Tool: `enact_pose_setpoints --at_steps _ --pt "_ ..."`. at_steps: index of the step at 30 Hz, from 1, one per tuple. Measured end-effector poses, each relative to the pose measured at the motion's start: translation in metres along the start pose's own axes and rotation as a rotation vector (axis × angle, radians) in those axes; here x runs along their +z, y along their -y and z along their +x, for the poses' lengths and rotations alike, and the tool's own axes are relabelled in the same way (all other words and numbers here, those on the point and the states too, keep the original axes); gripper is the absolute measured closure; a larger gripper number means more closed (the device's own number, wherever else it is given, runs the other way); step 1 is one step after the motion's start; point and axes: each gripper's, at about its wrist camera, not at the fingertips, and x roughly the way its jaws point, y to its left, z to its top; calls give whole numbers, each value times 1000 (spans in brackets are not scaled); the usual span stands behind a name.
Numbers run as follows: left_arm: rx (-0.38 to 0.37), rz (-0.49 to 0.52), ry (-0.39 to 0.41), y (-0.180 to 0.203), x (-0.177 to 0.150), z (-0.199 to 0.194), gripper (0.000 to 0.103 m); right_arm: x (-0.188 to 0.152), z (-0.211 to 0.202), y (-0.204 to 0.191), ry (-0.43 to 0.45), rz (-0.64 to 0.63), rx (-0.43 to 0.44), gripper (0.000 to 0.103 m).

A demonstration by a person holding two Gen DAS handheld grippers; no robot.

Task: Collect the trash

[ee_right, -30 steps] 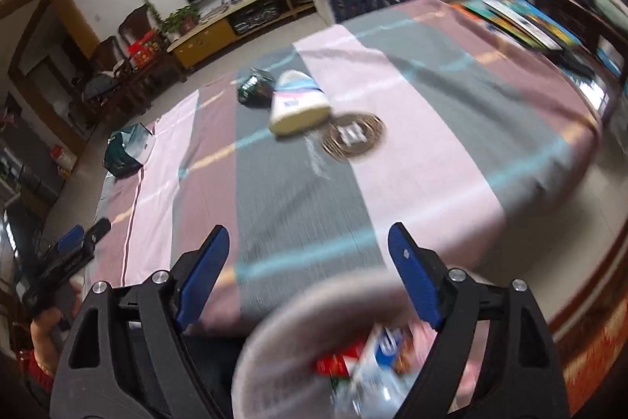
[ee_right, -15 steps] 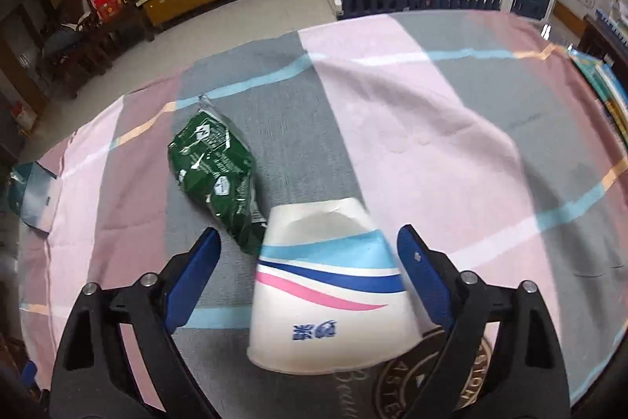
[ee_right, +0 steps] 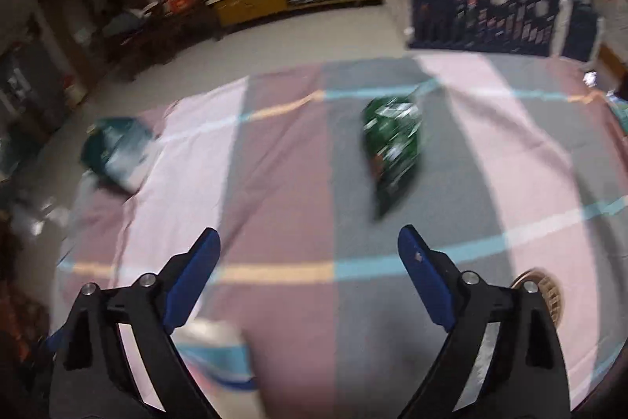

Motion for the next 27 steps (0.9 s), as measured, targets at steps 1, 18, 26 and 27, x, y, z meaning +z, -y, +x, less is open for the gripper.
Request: enact_pose_setpoints --at_steps 1,18,26,27 --pt "-5 1 -4 1 0 1 5 11 12 4 1 5 -58 12" --pt "-118 74 -20 30 -6 3 5 -81 10 -3 -287 24 223 70" --pt "-268 70 -74 37 -11 7 4 -154 -51 -21 -306 64 382 71" --pt "-274 95 -72 43 -12 6 4 -156 -60 -12 -280 100 371 70"
